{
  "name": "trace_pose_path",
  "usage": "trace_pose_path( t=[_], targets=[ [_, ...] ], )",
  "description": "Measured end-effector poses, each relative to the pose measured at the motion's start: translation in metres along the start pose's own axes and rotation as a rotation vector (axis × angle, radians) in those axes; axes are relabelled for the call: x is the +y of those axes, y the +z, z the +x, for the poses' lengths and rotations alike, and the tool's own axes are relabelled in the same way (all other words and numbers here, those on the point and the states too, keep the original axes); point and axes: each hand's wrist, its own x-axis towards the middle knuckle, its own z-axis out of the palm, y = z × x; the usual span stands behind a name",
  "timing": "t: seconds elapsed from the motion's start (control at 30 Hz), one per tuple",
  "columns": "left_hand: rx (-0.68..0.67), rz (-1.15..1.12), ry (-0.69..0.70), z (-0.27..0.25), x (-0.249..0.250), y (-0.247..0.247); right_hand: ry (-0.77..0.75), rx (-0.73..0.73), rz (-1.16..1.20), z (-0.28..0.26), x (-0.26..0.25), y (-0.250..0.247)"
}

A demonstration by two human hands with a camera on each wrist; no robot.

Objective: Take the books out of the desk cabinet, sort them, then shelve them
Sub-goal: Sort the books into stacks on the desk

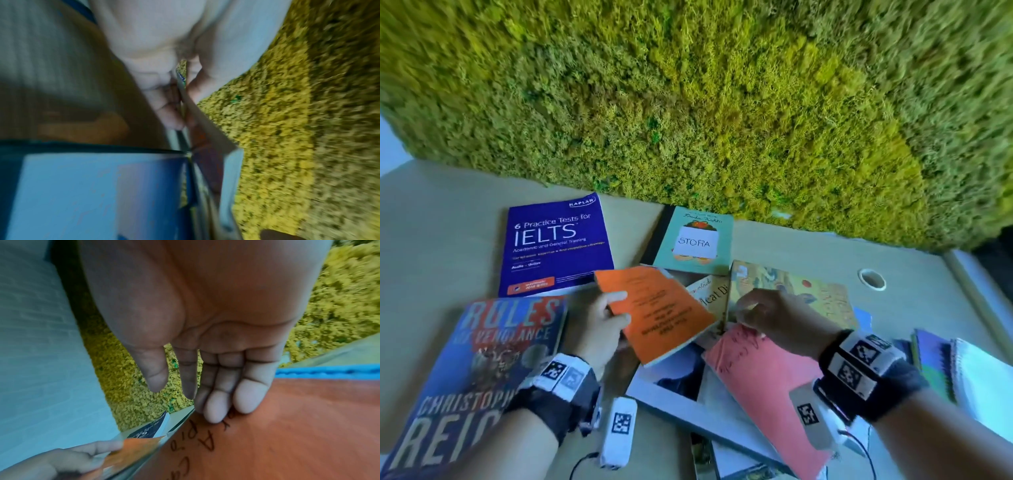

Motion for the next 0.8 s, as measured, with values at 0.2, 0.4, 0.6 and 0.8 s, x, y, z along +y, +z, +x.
trace_pose_path(
  t=[0.2,0.4,0.6,0.8],
  targets=[
    [0.103,-0.019,0.325,0.002,0.046,-0.01,0.045,0.064,0.293,-0.017,0.004,0.003],
    [0.097,0.107,0.45,0.012,0.099,-0.003,0.104,-0.026,0.788,-0.011,-0.03,0.006],
    [0.092,0.15,0.432,0.046,0.11,0.027,0.146,-0.009,1.112,0.024,-0.03,0.015],
    [-0.08,0.333,0.319,0.101,0.123,0.051,0.236,0.018,0.998,0.078,-0.029,-0.014]
  ],
)
